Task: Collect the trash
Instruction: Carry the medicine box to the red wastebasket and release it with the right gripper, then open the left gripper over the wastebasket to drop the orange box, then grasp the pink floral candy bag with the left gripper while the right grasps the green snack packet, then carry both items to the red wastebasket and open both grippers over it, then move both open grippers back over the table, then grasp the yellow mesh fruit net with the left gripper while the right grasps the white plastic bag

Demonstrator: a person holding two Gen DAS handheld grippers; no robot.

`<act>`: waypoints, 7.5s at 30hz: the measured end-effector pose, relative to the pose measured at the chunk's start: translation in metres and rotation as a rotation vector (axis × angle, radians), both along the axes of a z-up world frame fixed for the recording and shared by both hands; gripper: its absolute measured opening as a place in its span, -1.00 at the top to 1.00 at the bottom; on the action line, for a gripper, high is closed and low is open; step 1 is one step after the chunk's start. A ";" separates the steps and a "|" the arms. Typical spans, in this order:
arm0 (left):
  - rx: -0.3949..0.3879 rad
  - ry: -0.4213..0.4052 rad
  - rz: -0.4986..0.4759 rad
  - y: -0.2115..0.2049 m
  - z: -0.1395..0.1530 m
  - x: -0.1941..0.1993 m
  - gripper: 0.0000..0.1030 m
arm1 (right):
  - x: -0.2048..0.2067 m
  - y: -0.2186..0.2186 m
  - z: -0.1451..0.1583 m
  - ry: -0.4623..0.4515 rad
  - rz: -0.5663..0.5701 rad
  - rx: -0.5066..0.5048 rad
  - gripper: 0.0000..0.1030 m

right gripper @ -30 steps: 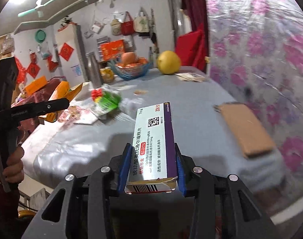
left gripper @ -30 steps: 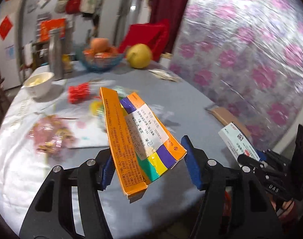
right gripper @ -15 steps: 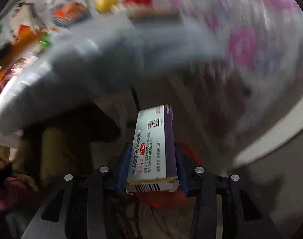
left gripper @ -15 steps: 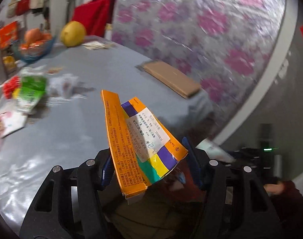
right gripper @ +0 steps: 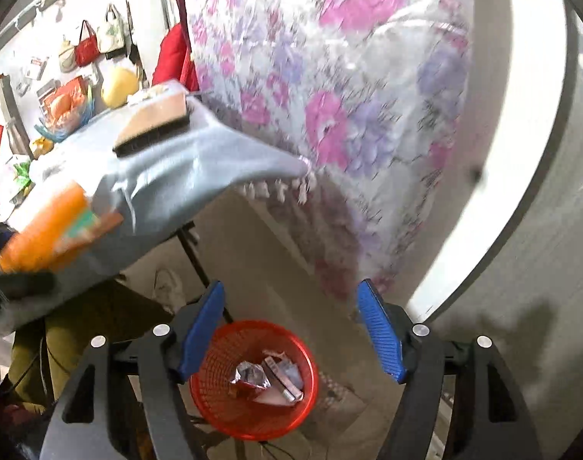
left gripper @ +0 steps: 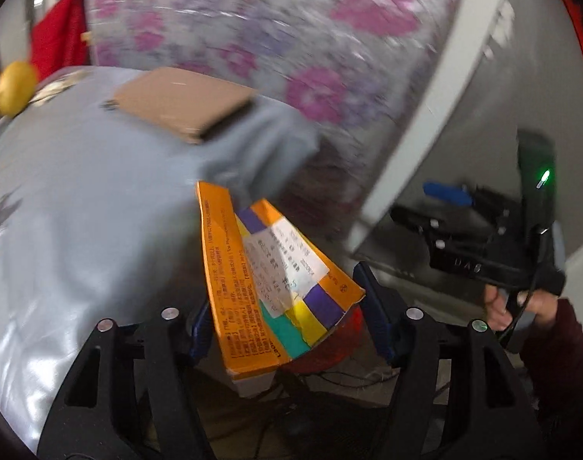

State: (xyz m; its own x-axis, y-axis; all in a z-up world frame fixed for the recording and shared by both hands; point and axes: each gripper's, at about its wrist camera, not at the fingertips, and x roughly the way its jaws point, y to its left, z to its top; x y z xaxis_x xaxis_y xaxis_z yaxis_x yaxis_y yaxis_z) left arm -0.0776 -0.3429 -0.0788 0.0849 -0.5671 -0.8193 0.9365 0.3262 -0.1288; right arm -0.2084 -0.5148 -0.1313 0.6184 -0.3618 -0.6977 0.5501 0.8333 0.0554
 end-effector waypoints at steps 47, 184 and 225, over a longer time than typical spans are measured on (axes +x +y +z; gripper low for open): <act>-0.111 -0.337 0.735 0.247 0.044 0.105 -0.87 | 0.177 0.220 0.085 -0.124 0.556 0.004 -0.70; 0.065 -0.009 0.181 0.025 0.002 0.026 -0.77 | 0.002 0.007 0.037 -0.096 0.054 0.017 -0.34; -0.032 -0.031 0.887 0.272 0.039 0.331 -0.78 | 0.272 0.195 0.066 -0.053 0.529 0.075 -0.63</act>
